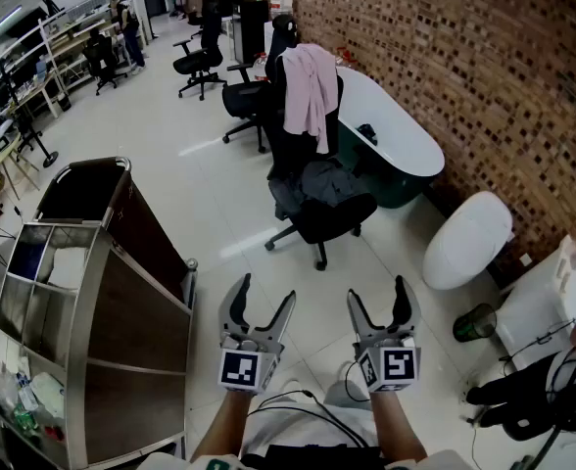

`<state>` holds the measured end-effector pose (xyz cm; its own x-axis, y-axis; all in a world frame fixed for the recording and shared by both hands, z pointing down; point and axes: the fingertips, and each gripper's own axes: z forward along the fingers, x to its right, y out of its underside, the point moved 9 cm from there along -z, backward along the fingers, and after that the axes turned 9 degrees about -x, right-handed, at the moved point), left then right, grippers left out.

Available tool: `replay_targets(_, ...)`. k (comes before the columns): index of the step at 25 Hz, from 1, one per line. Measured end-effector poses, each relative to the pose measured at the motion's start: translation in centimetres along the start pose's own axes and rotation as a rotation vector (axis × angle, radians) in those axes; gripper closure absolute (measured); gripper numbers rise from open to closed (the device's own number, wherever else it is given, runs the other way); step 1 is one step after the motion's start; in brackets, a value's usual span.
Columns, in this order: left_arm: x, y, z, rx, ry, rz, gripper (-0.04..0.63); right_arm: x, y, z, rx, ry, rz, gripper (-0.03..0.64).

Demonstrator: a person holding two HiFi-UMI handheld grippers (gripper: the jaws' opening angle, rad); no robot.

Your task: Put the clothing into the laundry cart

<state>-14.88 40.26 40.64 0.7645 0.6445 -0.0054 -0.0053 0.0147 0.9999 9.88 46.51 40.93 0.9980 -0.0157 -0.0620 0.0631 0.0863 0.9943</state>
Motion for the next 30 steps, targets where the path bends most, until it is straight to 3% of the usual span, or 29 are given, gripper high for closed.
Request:
replay_targets(7,2.3,1.0,3.8,-0.032,0.024,0.025,0.262,2.7,0.8,1.7,-0.005,-0.049,0.003,0.195)
replay_targets(15,6.8,1.2,11.6,-0.062,0.014,0.075,0.262,11.8,0.0,5.9,0.034,-0.075,-0.002,0.201)
replay_targets(23,11.8,-1.6,19.4,-0.041,-0.042,0.034,0.262,21.9,0.3,10.7,0.06,-0.079,0.05,0.207)
replay_targets(30,12.7,-1.7,21.7,-0.065,-0.124,0.045,0.262,23.1,1.6,14.3,0.038,-0.205,0.092,0.221)
